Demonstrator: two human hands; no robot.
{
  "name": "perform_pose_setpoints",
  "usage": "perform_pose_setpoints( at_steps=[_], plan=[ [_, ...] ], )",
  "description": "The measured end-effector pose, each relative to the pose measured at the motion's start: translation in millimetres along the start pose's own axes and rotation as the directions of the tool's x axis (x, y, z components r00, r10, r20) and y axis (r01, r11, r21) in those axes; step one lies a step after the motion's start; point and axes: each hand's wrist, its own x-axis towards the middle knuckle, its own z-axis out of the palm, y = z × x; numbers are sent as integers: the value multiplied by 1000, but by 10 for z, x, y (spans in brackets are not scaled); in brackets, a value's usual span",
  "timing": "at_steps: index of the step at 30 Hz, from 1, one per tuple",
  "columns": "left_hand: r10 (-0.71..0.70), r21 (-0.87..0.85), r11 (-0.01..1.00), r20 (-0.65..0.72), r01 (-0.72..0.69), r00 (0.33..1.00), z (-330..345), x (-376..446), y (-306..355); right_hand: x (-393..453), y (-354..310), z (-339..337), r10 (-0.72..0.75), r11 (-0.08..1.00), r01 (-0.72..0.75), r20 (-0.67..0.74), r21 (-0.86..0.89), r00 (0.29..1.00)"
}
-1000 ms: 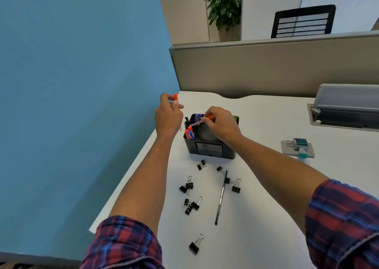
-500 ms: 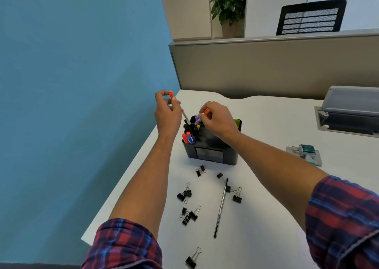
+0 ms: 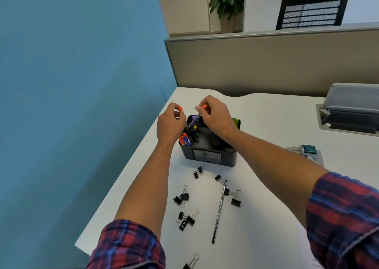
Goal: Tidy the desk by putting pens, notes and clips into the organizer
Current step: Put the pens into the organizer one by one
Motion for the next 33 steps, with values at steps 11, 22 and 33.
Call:
perform_pose_setpoints(
  at_steps=[11, 22, 33],
  plan=[
    [-168, 65, 985, 125, 161, 978, 110, 17, -152, 92, -73, 110, -45, 974, 76, 148, -214, 988],
    [-170, 27, 985, -33, 171, 985, 110, 71, -131, 79, -119, 168, 18, 920, 65, 207, -387, 978],
    [-105, 23, 994, 76, 104, 992, 112, 53, -109, -32, -53, 135, -81, 926, 197, 340, -323, 937]
  ],
)
